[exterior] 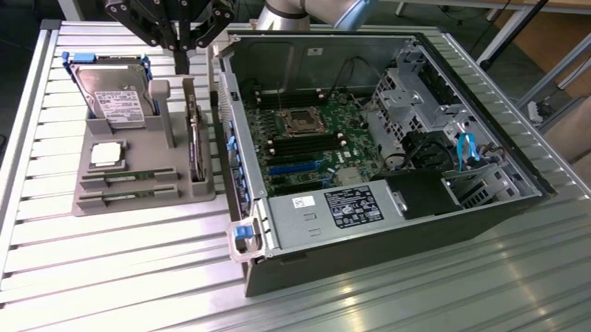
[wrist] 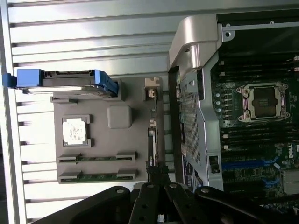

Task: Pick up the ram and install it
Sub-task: 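Reach for the ram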

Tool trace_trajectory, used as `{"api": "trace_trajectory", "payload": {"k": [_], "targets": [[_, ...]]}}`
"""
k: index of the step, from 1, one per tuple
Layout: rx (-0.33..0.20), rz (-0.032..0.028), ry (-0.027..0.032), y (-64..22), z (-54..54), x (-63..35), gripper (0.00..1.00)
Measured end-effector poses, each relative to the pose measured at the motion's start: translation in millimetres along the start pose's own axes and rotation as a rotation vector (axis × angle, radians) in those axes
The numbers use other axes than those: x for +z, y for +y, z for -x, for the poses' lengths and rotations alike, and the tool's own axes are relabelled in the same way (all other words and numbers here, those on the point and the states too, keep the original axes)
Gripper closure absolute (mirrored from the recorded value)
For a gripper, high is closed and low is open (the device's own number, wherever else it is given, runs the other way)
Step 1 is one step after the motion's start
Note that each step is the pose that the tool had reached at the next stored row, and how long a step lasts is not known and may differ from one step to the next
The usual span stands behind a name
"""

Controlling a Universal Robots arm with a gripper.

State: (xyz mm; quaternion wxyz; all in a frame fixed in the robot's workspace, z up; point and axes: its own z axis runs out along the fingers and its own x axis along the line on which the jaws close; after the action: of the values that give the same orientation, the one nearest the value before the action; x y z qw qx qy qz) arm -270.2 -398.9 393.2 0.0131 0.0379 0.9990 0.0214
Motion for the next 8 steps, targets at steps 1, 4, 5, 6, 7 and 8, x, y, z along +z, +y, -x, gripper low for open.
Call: {"api": "trace_trajectory", "payload": {"k": [1, 4, 5, 6, 7, 8], "targets": [[0.0, 0.0, 0.0, -0.1, -0.9, 0.0, 0.9], [0.0, 0.0, 0.0, -0.2, -2.9, -0.1, 0.9], [0.0, 0.0, 0.0, -0.3, -3.5, -0.1, 0.9], [0.0, 0.0, 0.0, -0.3, -4.2, -0.1, 0.9], [0.0, 0.0, 0.0, -0.4, -4.9, -0.1, 0.9], [0.0, 0.0, 0.0, -0.4, -5.6, -0.1, 0.9]]}}
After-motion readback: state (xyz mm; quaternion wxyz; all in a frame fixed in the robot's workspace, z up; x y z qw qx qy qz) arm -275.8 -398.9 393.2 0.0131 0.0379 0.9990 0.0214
